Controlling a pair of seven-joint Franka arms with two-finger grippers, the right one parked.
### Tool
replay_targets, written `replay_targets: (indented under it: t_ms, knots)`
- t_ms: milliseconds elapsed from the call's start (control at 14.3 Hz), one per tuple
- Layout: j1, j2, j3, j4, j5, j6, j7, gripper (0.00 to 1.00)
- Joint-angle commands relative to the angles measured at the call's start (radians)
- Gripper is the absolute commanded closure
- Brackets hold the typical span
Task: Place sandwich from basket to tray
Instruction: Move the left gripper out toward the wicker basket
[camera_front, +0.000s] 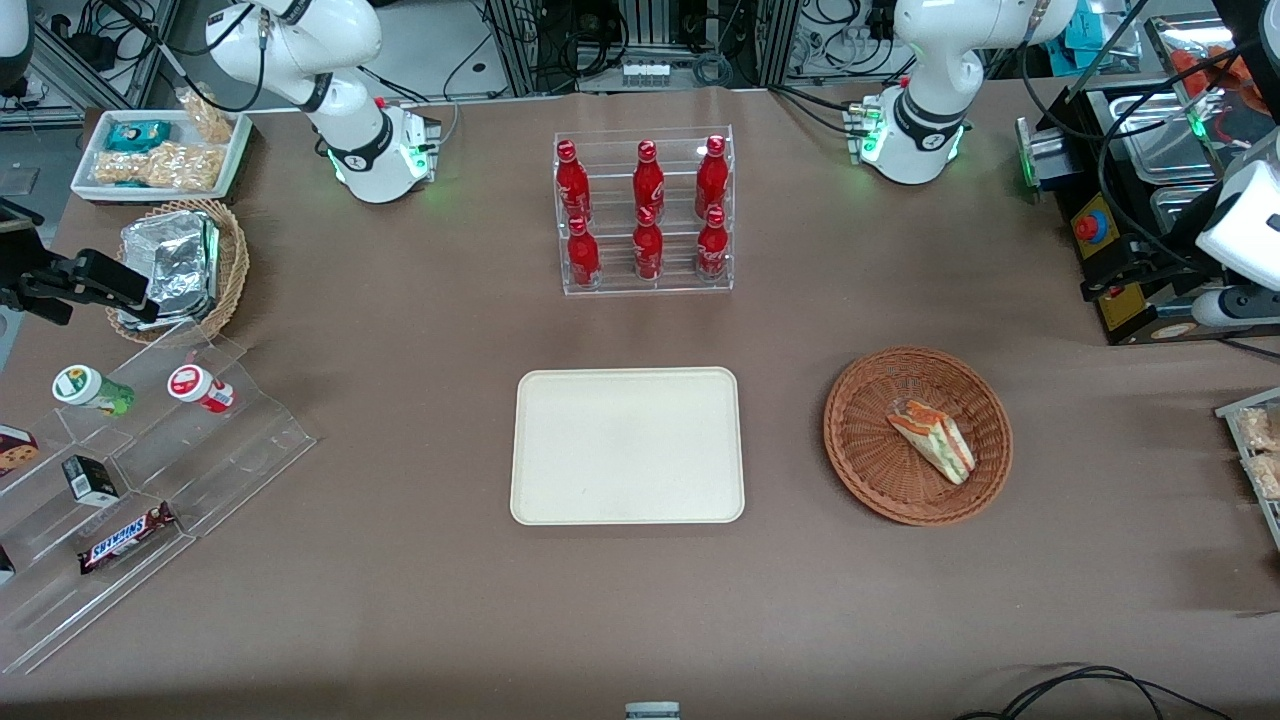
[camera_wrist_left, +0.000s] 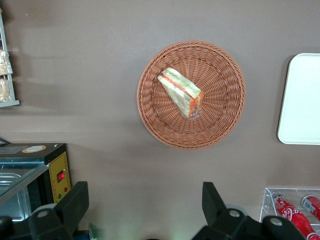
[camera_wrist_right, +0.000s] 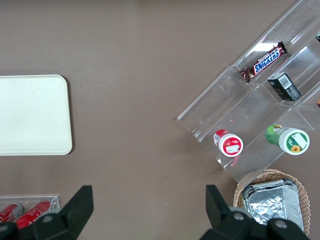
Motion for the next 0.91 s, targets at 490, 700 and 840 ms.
replay_targets:
  t_ms: [490, 700, 840]
  knots:
    - [-0.012, 0.008, 0.008, 0.016, -0.007, -0.041, -0.004, 0.00]
    - [-0.012, 0.012, 0.006, -0.001, -0.007, -0.044, 0.005, 0.00]
    - [-0.013, 0.044, 0.006, -0.019, -0.008, -0.038, 0.002, 0.00]
